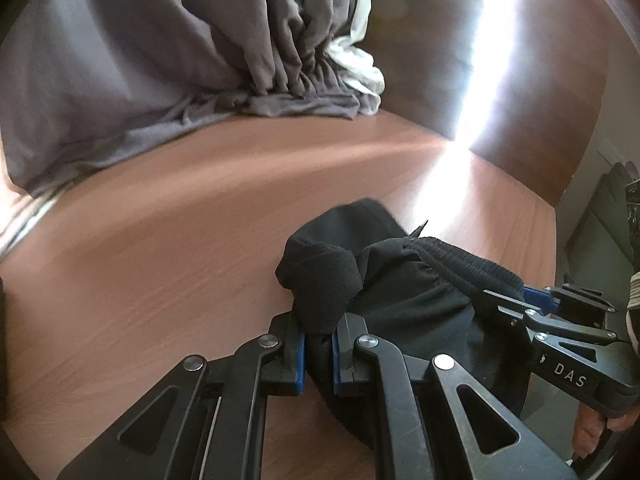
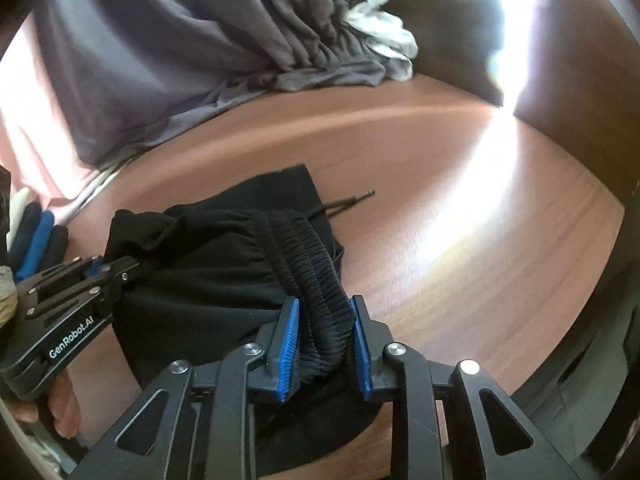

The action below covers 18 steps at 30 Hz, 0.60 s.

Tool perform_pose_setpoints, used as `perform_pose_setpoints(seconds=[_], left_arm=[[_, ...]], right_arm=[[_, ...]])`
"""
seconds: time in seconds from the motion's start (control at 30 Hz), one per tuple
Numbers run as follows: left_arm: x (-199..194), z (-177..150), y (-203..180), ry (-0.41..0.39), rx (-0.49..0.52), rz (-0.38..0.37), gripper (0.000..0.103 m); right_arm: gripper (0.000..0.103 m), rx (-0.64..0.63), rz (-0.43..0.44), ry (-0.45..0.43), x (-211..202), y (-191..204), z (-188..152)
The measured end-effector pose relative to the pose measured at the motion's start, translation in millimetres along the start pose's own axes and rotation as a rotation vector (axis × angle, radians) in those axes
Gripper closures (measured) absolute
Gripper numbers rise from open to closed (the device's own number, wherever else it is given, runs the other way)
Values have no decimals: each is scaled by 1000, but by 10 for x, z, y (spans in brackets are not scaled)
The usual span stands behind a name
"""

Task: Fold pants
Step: 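Grasp the folded shorts with the left tool while the right tool grasps the waistband, then lift the folded shorts with both tools and carry them onto the clothes stack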

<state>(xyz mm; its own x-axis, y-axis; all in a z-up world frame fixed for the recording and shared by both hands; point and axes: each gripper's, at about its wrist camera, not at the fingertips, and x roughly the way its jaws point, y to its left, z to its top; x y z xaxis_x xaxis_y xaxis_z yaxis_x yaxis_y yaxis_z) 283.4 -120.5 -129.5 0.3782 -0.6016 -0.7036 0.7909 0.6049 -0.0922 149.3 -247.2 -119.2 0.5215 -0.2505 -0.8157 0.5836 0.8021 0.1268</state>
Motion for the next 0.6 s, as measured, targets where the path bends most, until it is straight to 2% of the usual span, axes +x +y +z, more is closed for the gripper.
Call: perform_pose_setpoints(seconds=[0.17,0.6], left_arm=[[-149,119,-28,-42,-20,68,92],[-471,449,-79,-108,-85,256,92]], right_arm=[[79,-90,12,-40,-98,36,134],[80,-235,178,-89,-134,-48,489]])
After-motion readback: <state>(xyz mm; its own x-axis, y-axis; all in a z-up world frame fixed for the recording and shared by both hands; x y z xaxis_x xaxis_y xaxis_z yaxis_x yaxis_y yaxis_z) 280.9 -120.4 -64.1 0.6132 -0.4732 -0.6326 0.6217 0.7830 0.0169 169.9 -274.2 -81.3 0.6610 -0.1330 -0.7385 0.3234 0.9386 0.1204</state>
